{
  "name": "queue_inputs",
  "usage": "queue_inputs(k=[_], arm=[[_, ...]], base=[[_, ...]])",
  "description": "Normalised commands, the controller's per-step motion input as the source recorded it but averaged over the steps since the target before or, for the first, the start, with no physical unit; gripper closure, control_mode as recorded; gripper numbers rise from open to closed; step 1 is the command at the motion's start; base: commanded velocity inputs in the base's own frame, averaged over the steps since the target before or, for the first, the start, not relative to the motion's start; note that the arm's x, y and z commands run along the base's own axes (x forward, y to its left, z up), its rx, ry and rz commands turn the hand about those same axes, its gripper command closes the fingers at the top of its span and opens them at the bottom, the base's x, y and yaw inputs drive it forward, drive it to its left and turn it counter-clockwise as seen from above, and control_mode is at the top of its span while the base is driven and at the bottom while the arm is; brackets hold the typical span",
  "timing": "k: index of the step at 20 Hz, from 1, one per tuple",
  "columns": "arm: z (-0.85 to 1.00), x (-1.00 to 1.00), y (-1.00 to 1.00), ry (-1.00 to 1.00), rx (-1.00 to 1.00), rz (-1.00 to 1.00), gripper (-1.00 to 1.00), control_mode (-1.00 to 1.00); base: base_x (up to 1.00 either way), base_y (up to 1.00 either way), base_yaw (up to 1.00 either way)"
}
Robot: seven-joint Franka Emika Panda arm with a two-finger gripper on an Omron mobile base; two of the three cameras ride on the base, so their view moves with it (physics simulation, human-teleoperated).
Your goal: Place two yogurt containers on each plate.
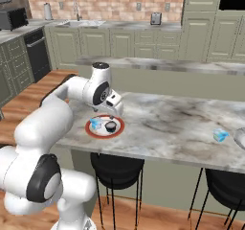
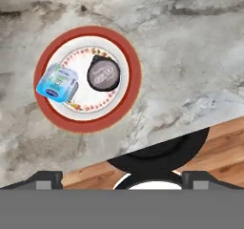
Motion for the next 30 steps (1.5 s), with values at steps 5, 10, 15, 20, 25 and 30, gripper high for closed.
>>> queue_inputs(k=[5,10,15,20,25,30], arm=[[0.07,-0.2,-0.06,-0.05,0.01,-0.03,-1.0,1.0],[0.0,0.0,0.0,0.0,0.0,0.0,-1.0,1.0],[0.0,0.0,0.0,0.0,0.0,0.0,-1.0,1.0],[0.0,0.0,0.0,0.0,0.0,0.0,-1.0,1.0],[0.0,0.0,0.0,0.0,0.0,0.0,-1.0,1.0],[0.0,0.0,0.0,0.0,0.0,0.0,-1.0,1.0]], base=[[-0.59,-0.41,-0.18],[-0.2,-0.85,-0.15],[0.09,-0.99,-0.05],[0.17,-1.0,0.0],[0.24,-0.94,0.0],[0.48,-0.54,0.0]])
